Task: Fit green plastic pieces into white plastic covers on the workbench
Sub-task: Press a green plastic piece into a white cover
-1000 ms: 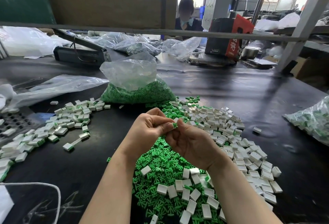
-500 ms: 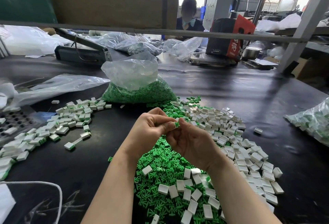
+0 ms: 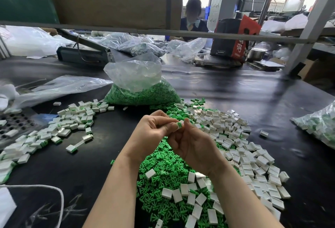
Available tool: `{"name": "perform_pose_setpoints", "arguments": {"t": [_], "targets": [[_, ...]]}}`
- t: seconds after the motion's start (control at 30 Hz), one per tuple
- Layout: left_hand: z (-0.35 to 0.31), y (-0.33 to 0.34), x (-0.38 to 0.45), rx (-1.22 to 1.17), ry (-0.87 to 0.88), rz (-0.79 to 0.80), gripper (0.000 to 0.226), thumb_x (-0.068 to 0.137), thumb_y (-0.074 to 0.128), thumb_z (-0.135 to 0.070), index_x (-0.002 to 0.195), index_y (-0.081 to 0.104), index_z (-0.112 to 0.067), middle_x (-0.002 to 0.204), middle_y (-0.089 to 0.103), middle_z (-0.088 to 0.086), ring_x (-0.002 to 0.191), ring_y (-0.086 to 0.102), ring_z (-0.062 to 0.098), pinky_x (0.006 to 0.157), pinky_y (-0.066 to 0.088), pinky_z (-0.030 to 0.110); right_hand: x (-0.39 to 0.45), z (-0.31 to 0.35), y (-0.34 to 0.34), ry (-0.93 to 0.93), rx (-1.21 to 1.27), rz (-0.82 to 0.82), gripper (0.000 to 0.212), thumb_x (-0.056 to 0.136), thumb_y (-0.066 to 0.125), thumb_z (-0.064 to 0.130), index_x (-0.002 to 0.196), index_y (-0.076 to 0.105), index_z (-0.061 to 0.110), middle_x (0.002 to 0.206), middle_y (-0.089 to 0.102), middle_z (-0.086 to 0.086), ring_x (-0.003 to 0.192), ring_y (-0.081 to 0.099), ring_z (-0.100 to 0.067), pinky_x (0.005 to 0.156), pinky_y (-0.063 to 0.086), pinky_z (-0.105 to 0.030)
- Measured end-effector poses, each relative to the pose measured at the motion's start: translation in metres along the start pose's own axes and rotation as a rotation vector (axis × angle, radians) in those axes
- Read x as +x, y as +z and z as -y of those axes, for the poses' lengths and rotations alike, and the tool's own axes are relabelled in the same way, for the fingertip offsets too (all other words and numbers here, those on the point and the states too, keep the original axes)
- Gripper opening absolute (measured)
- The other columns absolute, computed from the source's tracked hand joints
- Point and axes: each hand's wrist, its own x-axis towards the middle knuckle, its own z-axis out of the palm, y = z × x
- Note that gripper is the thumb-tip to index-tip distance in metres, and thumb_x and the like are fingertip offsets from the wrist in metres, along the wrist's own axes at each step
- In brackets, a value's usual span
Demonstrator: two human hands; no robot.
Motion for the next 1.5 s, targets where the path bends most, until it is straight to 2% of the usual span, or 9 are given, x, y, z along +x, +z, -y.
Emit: {"name": "perform_pose_setpoints", "arguments": {"t": [0.1,0.17,0.27,0.43,0.63,0.8,1.1,1.23,1.5], "targets": [[0.001,0.001,0.000,-0.048,0.002,0.004,0.012,0.084,0.068,-0.003,0.092,0.076,-0.007,0.082,0.057,-0.003,0.077,0.062,0.003,0.077,0.050,0.017,-0.001,0.006,-0.002,0.026,-0.059,-0.015,0.052,0.097,0.033,0.049,0.096,0.070,0.013,0.076,0.061,-0.004,0.070,0.053,-0.013,0.067,0.041,-0.024],[0.001,0.002,0.000,-0.062,0.002,0.008,0.013,0.084,0.068,-0.002,0.093,0.075,-0.007,0.084,0.056,0.000,0.073,0.062,-0.001,0.072,0.049,0.013,-0.002,0.014,-0.006,0.057,-0.253,-0.059,0.056,0.094,0.030,0.055,0.091,0.069,0.014,0.073,0.061,-0.008,0.066,0.048,-0.016,0.061,0.033,-0.027],[0.002,0.005,0.000,-0.059,-0.010,0.008,0.013,0.084,0.068,-0.002,0.095,0.074,-0.006,0.084,0.058,0.002,0.071,0.063,-0.001,0.070,0.049,0.012,-0.006,0.022,-0.013,0.087,-0.382,-0.095,0.054,0.091,0.038,0.057,0.092,0.068,0.012,0.073,0.060,-0.010,0.062,0.047,-0.015,0.055,0.030,-0.027],[0.003,0.006,0.000,-0.070,-0.037,0.031,0.010,0.086,0.069,-0.007,0.093,0.074,-0.003,0.076,0.072,-0.002,0.073,0.069,0.008,0.068,0.051,0.017,-0.006,0.017,-0.012,0.028,-0.301,-0.077,0.034,0.091,0.054,0.042,0.091,0.067,0.010,0.072,0.062,-0.009,0.063,0.050,-0.015,0.054,0.038,-0.021],[-0.002,0.012,-0.001,-0.020,-0.022,0.038,0.008,0.086,0.063,0.001,0.083,0.067,-0.005,0.051,0.057,0.002,0.046,0.054,0.008,0.050,0.042,0.012,-0.003,0.013,-0.015,0.072,-0.111,-0.012,0.047,0.084,0.065,0.037,0.116,0.059,0.003,0.079,0.061,-0.006,0.070,0.051,-0.014,0.060,0.037,-0.021],[-0.004,0.017,-0.002,-0.014,-0.011,-0.001,0.015,0.066,0.058,-0.010,0.076,0.065,-0.004,0.063,0.050,0.016,0.048,0.058,0.023,0.054,0.052,0.029,-0.003,0.010,-0.017,0.051,-0.120,-0.001,0.034,0.082,0.069,0.033,0.107,0.070,0.010,0.083,0.059,-0.006,0.073,0.051,-0.013,0.063,0.041,-0.020],[-0.001,0.023,0.000,-0.019,0.002,-0.054,0.005,0.064,0.062,-0.015,0.062,0.066,-0.013,0.075,0.048,0.005,0.048,0.055,0.021,0.055,0.052,0.042,0.000,0.007,-0.015,0.002,-0.054,-0.042,0.033,0.078,0.072,0.025,0.107,0.070,0.010,0.093,0.056,-0.011,0.078,0.053,-0.015,0.067,0.046,-0.019],[0.001,0.022,0.001,-0.048,-0.009,-0.052,0.005,0.064,0.063,-0.015,0.061,0.066,-0.013,0.078,0.047,0.003,0.049,0.055,0.020,0.056,0.050,0.036,0.001,0.006,-0.012,-0.024,-0.066,-0.061,0.030,0.075,0.073,0.025,0.100,0.069,0.010,0.088,0.053,-0.010,0.073,0.050,-0.013,0.062,0.042,-0.017],[0.005,0.020,0.001,-0.049,-0.014,-0.041,0.006,0.063,0.063,-0.015,0.063,0.067,-0.010,0.070,0.049,-0.007,0.053,0.056,0.019,0.057,0.049,0.031,0.001,0.005,-0.013,-0.039,-0.077,-0.051,0.034,0.080,0.069,0.022,0.107,0.059,0.004,0.084,0.052,-0.007,0.070,0.050,-0.010,0.063,0.044,-0.016]]}}
